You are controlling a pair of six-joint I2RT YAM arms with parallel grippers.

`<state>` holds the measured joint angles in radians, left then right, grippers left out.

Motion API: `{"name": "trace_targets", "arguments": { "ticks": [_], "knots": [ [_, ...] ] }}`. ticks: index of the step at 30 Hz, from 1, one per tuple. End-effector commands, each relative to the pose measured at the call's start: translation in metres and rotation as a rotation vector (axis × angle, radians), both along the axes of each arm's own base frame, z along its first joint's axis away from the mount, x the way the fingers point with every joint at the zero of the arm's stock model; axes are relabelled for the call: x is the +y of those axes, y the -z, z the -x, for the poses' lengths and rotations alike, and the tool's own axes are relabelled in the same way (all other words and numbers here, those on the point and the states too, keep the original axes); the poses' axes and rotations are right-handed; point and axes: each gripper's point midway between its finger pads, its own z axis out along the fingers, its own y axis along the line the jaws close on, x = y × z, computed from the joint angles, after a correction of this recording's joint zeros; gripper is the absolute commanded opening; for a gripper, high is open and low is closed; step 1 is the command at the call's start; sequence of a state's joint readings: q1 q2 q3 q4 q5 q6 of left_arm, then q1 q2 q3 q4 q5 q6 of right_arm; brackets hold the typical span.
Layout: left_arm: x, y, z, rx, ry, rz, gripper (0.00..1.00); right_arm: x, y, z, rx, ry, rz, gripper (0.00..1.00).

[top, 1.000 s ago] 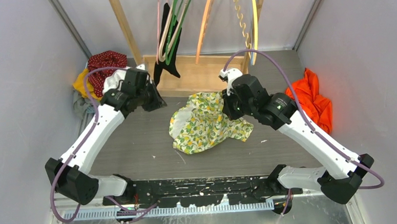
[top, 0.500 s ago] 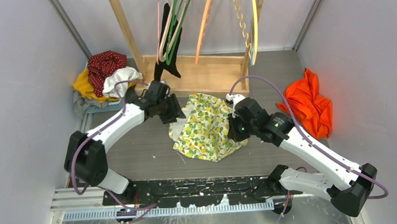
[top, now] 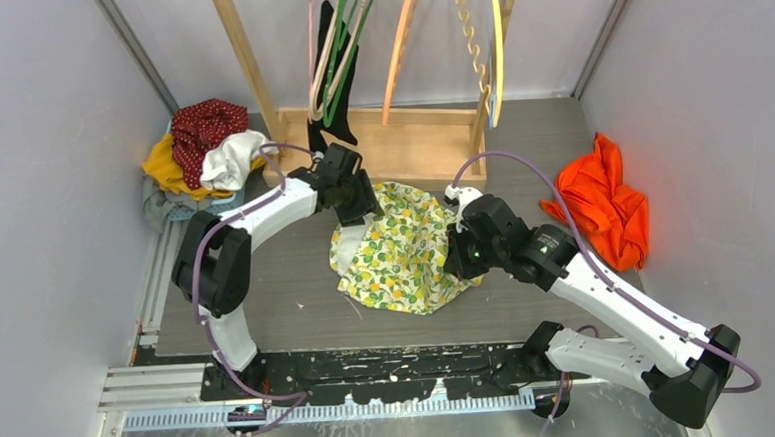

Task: Place the skirt on the hanger
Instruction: Flatten out the skirt at the center of the board.

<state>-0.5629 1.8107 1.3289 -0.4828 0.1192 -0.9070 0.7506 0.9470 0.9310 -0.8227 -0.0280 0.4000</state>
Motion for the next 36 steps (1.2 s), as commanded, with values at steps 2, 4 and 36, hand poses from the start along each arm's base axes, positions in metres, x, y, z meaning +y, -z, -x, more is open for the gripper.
{"name": "trace_targets", "arguments": {
  "ticks": [2,4,36],
  "knots": [
    [-0.007,-0.002,-0.017,-0.036,-0.030,-0.002,0.54,0.008,-0.012,-0.005,-0.041,-0.005,-0.063,0.01],
    [-0.010,0.000,-0.019,-0.030,-0.028,0.000,0.54,0.010,-0.011,-0.005,-0.038,-0.011,-0.066,0.01],
    [-0.008,-0.096,0.007,-0.172,0.073,0.122,0.00,0.004,-0.056,-0.012,-0.135,-0.013,-0.070,0.01]
  ]
}}
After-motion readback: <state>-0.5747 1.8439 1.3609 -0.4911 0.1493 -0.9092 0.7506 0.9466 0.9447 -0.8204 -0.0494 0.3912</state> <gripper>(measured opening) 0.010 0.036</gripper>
